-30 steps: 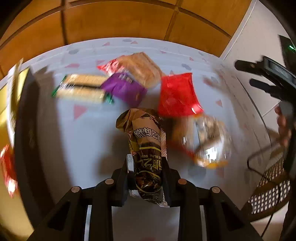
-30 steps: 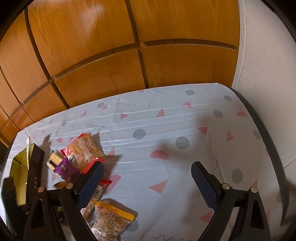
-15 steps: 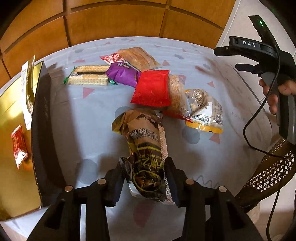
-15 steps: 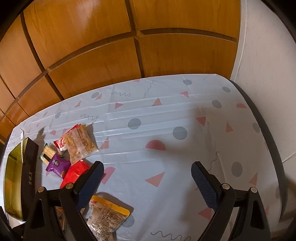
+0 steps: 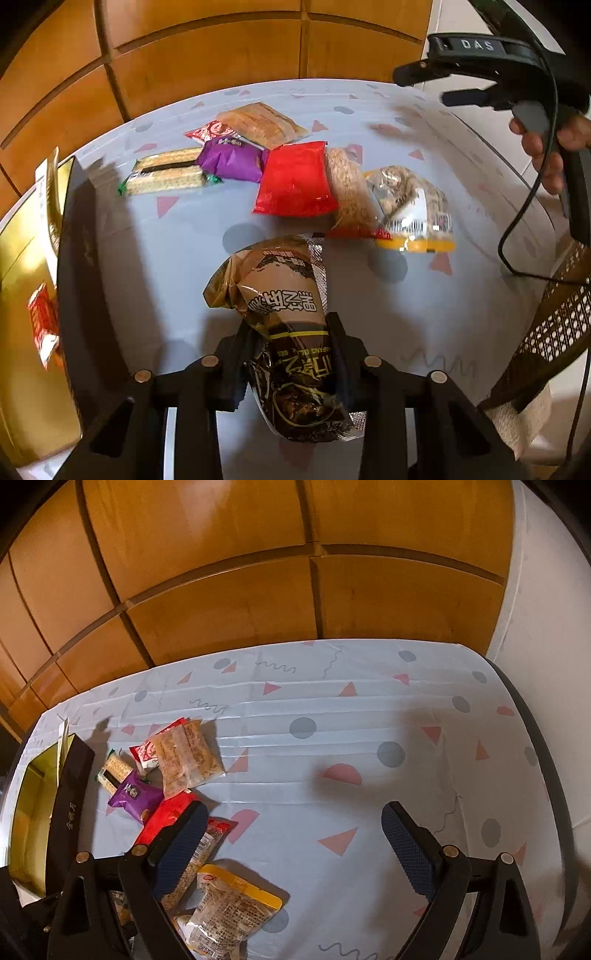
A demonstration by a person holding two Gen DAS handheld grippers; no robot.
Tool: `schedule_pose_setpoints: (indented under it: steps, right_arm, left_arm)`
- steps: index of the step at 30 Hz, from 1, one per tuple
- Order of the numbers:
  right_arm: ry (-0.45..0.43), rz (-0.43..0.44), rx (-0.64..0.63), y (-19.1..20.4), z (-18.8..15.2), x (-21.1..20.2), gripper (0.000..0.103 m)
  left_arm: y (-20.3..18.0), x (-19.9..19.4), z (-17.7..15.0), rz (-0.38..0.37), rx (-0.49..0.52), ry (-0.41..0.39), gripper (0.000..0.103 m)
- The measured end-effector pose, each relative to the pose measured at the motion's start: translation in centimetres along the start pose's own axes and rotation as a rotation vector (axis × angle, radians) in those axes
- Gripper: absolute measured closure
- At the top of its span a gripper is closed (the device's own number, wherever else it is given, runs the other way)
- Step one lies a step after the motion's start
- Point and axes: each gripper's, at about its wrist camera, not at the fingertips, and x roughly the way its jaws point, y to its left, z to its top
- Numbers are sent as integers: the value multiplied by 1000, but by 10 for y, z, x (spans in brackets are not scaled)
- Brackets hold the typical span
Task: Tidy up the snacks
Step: 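Lift the brown bag with the left gripper while the right gripper reaches for the sesame bar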
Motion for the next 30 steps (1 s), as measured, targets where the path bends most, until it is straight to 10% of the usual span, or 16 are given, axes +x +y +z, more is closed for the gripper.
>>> schedule_pose_setpoints:
  steps: [6,13,20,30]
  right_arm:
    - [42,154,-55,24,-7,-2,41]
    - [170,348,-50,78,-30,13,42]
    - [262,237,-46,115,-38,50,8]
    - [335,100,32,109,-31,85,13]
  left_arm:
    - [-2,-6,-10,10,19,1,66]
    - [-2,-8,-14,-4,28,-23,66]
    - [1,-8,-15,-33,7,-40,66]
    - [11,-6,-19,-73,-15,-55,66]
